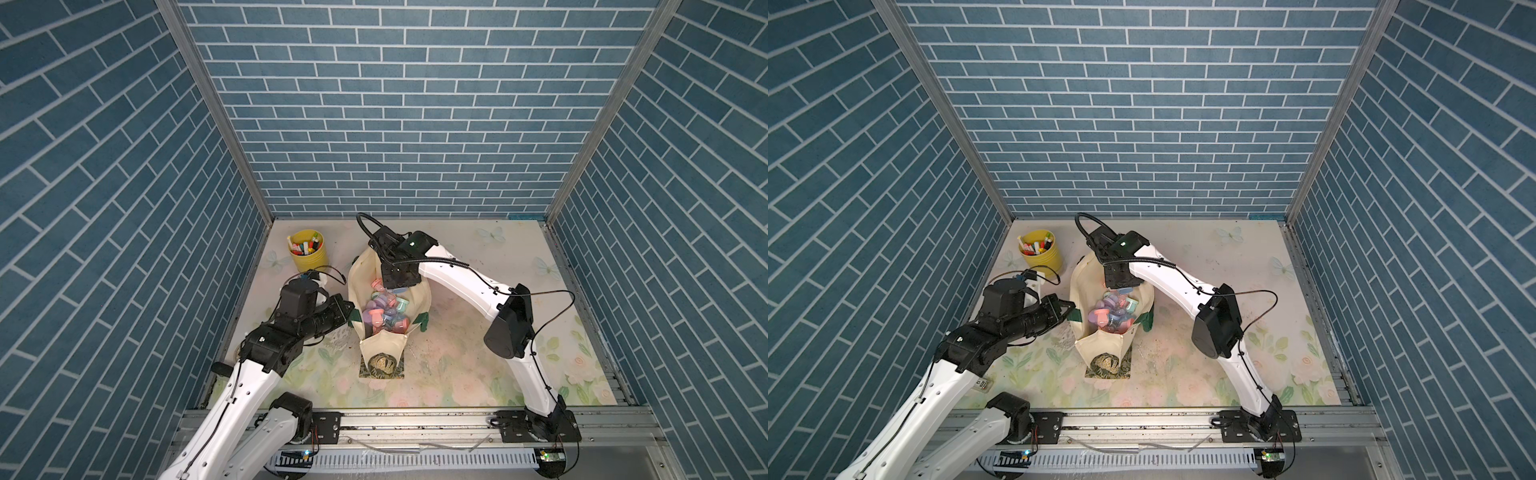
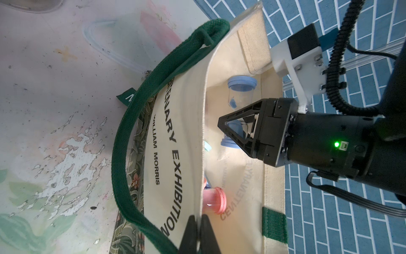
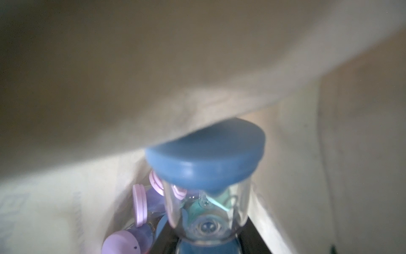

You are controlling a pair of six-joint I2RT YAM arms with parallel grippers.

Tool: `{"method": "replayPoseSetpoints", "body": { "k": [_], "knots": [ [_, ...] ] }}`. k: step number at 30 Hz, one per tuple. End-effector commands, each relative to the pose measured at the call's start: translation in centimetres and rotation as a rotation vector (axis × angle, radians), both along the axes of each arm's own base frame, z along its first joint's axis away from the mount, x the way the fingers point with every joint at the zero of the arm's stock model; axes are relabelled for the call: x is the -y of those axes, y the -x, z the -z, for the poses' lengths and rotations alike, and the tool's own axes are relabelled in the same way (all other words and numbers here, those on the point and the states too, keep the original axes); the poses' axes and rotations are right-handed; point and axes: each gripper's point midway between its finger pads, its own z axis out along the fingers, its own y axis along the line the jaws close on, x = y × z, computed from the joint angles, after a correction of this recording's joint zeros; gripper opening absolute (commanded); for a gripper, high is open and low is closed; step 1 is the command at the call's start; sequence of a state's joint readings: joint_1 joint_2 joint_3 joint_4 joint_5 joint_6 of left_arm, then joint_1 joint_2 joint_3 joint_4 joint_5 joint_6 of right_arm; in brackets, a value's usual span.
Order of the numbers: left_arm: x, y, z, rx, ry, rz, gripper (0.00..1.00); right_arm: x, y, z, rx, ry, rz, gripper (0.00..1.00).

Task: Put the hourglass into the canvas bag
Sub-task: Place the hourglass in the canvas bag, then reset both arms

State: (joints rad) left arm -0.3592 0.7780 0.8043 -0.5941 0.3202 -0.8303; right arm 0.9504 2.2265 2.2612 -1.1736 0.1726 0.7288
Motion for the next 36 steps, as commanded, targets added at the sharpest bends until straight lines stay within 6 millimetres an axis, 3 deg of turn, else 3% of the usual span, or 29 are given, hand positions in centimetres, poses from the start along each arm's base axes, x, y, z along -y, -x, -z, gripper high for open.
{"method": "replayPoseSetpoints", "body": {
  "k": [1, 5, 13, 20, 21, 23, 27, 32, 36],
  "knots": [
    [0.0, 0.6, 0.8, -0.019, -0.006, 0.016, 0.00, 0.6, 0.2, 2.4, -0.052, 0.057, 0.022, 0.34],
    [0.0, 0.6, 1.0, -0.023, -0.006, 0.017, 0.00, 0.7, 0.1, 2.2, -0.043, 0.058, 0.026, 0.46],
    [0.0, 0.6, 1.0, -0.020, -0.004, 0.015, 0.00, 0.5, 0.2, 1.7, -0.032, 0.046, 0.019, 0.50],
    [-0.1, 0.5, 1.0, -0.018, -0.007, 0.014, 0.00, -0.1, 1.1, -2.9, 0.074, 0.021, -0.035, 0.53],
    [0.0, 0.5, 1.0, -0.017, -0.008, 0.015, 0.00, 0.2, 1.3, -5.1, 0.107, -0.010, -0.040, 0.54],
    [-0.1, 0.4, 0.8, -0.013, -0.012, 0.012, 0.00, 0.6, 1.7, -6.7, 0.137, -0.022, -0.044, 0.55],
    [-0.1, 0.1, 0.4, 0.000, -0.011, 0.007, 0.07, 2.5, 2.3, -9.9, 0.204, -0.040, -0.033, 0.57],
    [-0.3, -0.1, -0.2, 0.015, -0.027, 0.003, 0.34, 5.7, 3.1, -13.4, 0.322, -0.083, -0.018, 0.60],
    [-1.3, -0.2, -1.7, 0.055, -0.097, -0.010, 0.43, 10.3, 3.5, -15.4, 0.452, -0.074, 0.053, 0.62]
  ]
}}
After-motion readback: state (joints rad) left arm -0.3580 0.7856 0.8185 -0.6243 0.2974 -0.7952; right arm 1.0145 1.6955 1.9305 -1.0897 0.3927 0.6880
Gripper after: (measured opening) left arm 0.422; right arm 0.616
